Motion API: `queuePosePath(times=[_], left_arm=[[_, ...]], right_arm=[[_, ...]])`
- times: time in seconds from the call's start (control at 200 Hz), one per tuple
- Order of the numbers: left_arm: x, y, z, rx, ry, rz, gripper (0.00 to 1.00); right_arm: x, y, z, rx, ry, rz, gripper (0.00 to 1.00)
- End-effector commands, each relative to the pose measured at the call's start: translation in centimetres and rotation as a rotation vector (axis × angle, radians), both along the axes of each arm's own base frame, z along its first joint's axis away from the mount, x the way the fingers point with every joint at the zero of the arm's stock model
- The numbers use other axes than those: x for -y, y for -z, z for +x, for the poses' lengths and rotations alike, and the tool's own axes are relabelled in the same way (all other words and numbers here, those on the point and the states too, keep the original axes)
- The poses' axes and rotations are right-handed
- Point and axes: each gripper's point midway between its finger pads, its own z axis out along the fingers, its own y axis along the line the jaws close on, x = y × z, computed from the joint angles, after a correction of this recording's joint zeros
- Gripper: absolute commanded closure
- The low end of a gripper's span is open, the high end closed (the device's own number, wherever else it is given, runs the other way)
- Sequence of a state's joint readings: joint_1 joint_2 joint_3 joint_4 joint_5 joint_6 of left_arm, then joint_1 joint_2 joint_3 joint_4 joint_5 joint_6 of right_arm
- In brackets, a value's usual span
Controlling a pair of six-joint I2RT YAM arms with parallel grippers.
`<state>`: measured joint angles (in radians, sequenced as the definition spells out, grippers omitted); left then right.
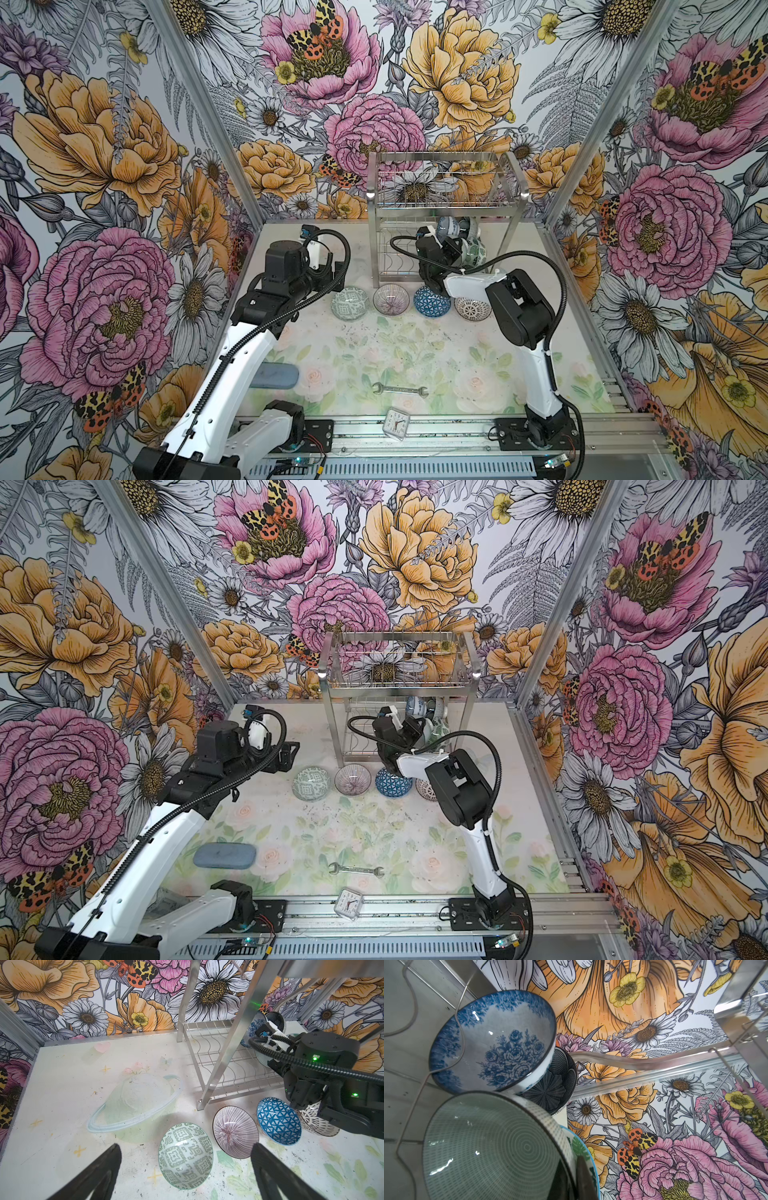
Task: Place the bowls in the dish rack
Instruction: 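Move the green striped bowl with the right gripper into a rack slot, then open and withdraw the right gripper while the left gripper moves toward the green geometric bowl, then lower the left gripper onto the green geometric bowl's rim and close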
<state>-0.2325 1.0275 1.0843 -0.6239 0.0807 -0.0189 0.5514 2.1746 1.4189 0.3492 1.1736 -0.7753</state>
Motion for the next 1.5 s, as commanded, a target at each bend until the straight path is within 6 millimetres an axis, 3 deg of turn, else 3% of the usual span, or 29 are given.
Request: queuePosePath(times=[0.0,0.29,0.545,0.836,0.956,1.261,1.496], left_arm=[[0.4,-0.7,0.0,0.024,0.018,-0.022,0.01],[0.4,-0.9,-0.1,0.031,0.019,-0.024,0.01],[0.3,-0.9,-0.2,0.027,0.019,-0.023,0.01],[-0.8,0.7,-0.4,-0.066,-0.095,-0.075,0.01],[-1.8,2.4,-1.1,-0.112,-0.193,-0.142,0.01],[-2.3,9.8,-2.6,-0.268,-0.357,-0.317,0.01],[-2.4,14.9,-2.7,-0.351,-0.405,-0.310,0.01]], right_arm=[[-1.1,-1.0,0.1,0.064,-0.028,0.083,1.00],[-1.9,-1.5,-0.3,0.067,-0.051,0.119,0.90],[-1.7,-3.0,-0.9,0.073,-0.056,0.173,0.69],[-1.9,-5.8,-2.6,0.070,-0.126,0.284,0.17],[-2.7,-6.1,-4.1,0.043,-0.202,0.418,0.00],[-4.6,-6.2,-8.2,-0.012,-0.347,0.747,0.00],[-4.2,-6.3,-9.9,-0.027,-0.359,0.814,0.00]])
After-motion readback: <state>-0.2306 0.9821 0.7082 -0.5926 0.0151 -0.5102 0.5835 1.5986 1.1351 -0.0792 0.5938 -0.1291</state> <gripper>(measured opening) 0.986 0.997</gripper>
